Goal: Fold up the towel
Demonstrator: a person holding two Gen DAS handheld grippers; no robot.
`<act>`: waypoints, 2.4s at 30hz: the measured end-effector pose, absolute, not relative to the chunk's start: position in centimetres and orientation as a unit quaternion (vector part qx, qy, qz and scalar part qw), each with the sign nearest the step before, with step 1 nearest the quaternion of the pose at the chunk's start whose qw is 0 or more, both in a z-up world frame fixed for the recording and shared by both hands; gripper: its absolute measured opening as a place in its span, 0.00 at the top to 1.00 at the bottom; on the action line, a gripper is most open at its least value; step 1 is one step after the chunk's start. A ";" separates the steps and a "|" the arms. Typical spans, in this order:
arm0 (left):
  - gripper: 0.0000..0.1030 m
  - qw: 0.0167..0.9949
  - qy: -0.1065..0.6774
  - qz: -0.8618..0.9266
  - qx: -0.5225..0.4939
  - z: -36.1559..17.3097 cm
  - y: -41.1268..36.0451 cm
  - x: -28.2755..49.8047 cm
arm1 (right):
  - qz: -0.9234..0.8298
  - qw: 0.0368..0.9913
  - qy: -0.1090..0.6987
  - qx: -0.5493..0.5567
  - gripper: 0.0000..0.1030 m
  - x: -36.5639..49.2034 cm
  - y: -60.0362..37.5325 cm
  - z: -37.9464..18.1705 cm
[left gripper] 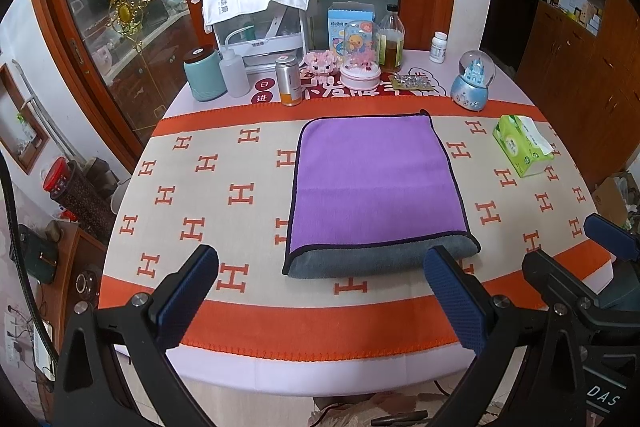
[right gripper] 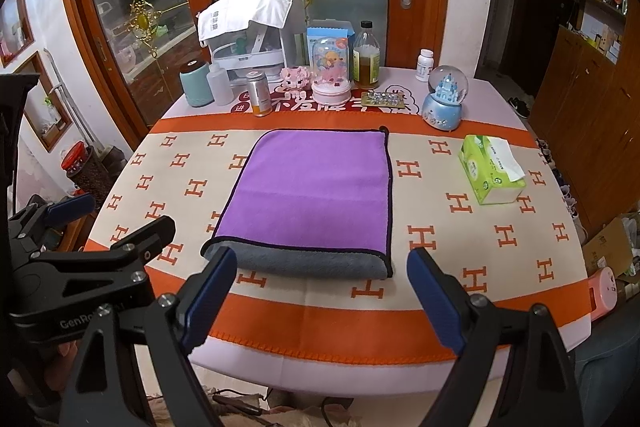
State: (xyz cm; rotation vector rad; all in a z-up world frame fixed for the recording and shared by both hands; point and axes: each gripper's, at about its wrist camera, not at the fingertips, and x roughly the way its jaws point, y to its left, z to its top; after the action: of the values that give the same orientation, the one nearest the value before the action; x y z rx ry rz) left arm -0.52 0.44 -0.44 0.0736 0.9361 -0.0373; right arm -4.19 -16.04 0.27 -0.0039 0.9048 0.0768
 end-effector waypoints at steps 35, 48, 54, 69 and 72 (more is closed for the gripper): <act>0.01 0.891 0.452 -0.021 0.034 -0.3 0.4 -0.9 | 0.040 0.900 0.435 0.001 0.14 -4.6 -15.6 0.6; 0.01 0.891 0.453 -0.020 0.036 -0.1 0.2 -0.9 | 0.044 0.898 0.437 0.004 0.15 -4.6 -15.3 0.3; 0.01 0.886 0.461 -0.026 0.030 -0.4 0.2 -0.5 | 0.055 0.893 0.447 0.005 0.16 -2.5 -14.8 0.0; 0.01 0.852 0.521 -0.031 0.030 -7.5 3.5 5.5 | 0.041 0.869 0.493 0.006 0.22 2.4 -19.1 -6.6; 0.01 0.846 0.532 -0.031 0.031 -9.1 4.2 6.0 | 0.037 0.864 0.502 0.001 0.23 3.1 -20.1 -8.4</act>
State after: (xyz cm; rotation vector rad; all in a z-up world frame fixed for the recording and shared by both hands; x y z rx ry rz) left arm 6.04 4.22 -9.12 0.0653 1.1213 -0.0664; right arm 3.08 -20.14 -8.37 0.0022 1.0531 0.0778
